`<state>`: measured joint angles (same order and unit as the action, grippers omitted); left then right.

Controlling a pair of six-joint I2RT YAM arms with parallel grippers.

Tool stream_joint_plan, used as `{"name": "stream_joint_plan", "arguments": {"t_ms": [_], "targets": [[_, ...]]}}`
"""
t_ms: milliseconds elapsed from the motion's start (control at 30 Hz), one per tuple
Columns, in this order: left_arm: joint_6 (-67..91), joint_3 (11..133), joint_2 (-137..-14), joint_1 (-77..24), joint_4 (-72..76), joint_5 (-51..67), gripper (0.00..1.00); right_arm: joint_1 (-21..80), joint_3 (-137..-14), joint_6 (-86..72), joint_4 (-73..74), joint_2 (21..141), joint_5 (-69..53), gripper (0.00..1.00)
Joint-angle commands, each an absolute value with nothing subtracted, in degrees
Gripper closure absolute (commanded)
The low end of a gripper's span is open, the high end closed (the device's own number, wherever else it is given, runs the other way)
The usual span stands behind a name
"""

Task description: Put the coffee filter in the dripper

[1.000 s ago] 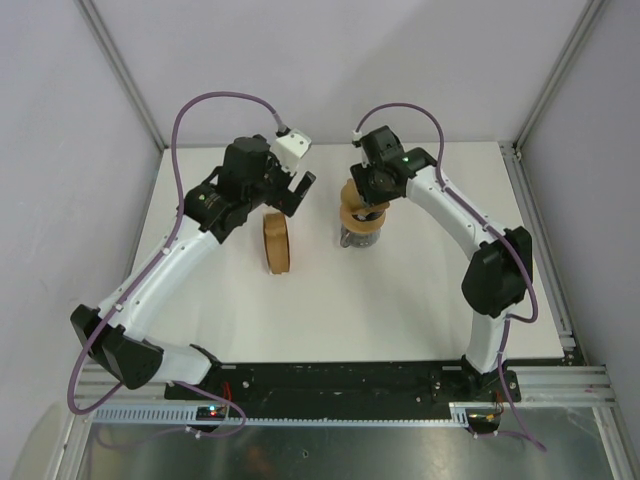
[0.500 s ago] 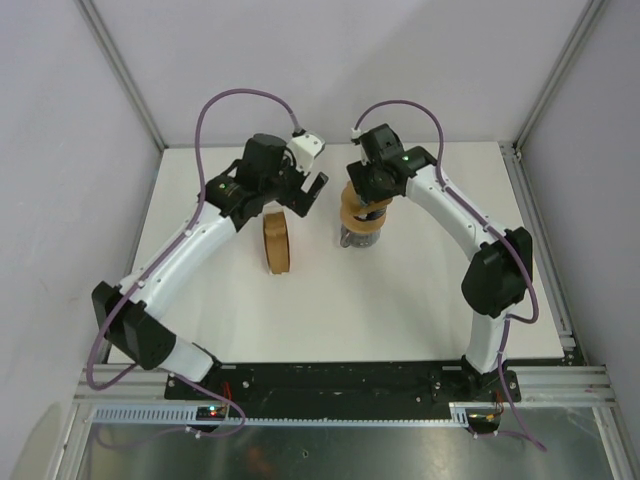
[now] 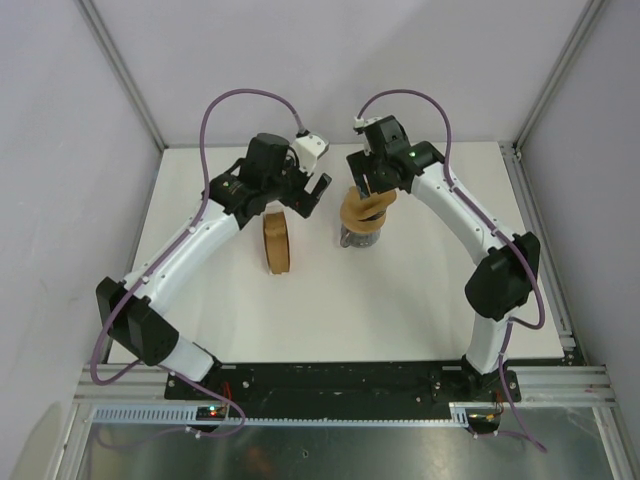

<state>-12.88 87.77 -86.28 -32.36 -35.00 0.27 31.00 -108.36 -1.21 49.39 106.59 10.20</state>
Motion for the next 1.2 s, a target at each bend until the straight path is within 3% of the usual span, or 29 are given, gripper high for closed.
{"name": "stream_joint_plan", "arguments": {"t_ms": [0, 133, 200, 300, 433, 500, 700, 1167], "targets": [[-11.8, 89.6, -85.4, -32.0, -33.8, 1.2, 0.0, 31.2, -112.6, 0.6, 49.2, 104.3, 13.3, 0.25], [-11.9, 89.5, -85.5, -32.1, -33.8, 1.1, 0.0, 32.4, -117.5, 3.5, 49.8, 102.8, 17.0, 0.27], [-11.9, 89.5, -85.5, -32.1, -33.8, 1.0, 0.0, 33.6, -117.8, 5.2, 49.0, 100.9, 19.1, 0.33], [-12.0, 89.5, -85.4, -32.1, -33.8, 0.7, 0.0, 34.6, -113.7, 5.9, 47.0, 97.6, 17.8, 0.58], [-12.2, 89.3, -85.5, -32.1, -33.8, 0.3, 0.0, 34.0, -102.2, 4.3, 40.8, 93.2, 6.0, 0.91], [-12.2, 89.2, -85.6, -32.1, -33.8, 0.2, 0.0, 33.6, -98.2, 3.4, 39.3, 92.9, 3.3, 0.98], [-12.5, 88.6, -85.4, -32.0, -33.8, 0.2, 0.0, 32.2, -94.8, 2.6, 38.0, 95.9, -0.9, 1.0], [-12.8, 87.7, -84.9, -31.3, -33.8, -1.5, 0.0, 31.1, -103.5, 3.5, 42.9, 107.2, -0.1, 1.0]]}}
